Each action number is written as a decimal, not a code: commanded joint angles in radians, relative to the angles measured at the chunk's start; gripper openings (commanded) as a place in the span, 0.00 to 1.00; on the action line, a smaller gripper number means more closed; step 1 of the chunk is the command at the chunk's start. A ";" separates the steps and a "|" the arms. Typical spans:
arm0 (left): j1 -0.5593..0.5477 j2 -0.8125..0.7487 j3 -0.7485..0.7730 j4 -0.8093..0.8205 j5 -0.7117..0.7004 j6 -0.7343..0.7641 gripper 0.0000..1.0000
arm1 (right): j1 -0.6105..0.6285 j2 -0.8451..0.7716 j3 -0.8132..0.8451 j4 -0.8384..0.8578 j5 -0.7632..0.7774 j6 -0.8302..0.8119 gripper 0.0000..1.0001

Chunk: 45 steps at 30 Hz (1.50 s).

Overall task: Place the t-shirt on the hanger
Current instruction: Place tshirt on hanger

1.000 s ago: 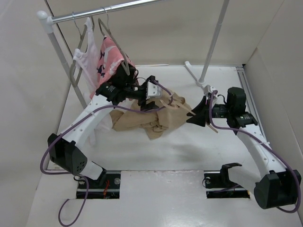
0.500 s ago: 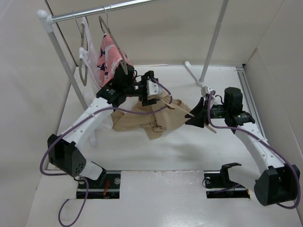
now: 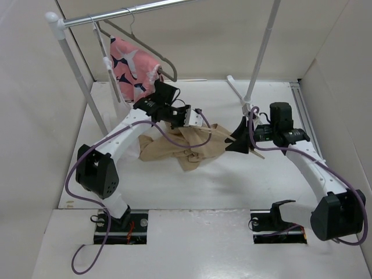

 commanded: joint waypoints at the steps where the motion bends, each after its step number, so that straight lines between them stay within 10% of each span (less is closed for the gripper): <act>1: -0.008 -0.028 0.008 -0.039 0.039 0.036 0.00 | 0.011 0.018 0.063 0.006 -0.041 -0.076 0.00; 16: -0.008 -0.134 -0.020 0.013 0.237 -0.023 0.15 | 0.060 0.161 0.179 0.162 0.120 0.027 0.00; 28: -0.008 -0.134 -0.063 -0.019 0.226 0.031 0.00 | 0.122 0.182 0.210 0.139 0.152 0.036 0.00; 31: -0.008 -0.134 -0.072 -0.039 0.217 0.064 0.00 | 0.099 0.182 0.242 0.052 0.156 0.027 0.45; 32: 0.003 -0.134 -0.072 -0.051 0.217 0.096 0.00 | 0.053 0.182 0.271 -0.024 0.137 0.003 0.96; 45: 0.012 -0.114 -0.090 -0.255 0.125 0.385 0.00 | -0.033 0.256 0.365 0.242 0.298 0.351 1.00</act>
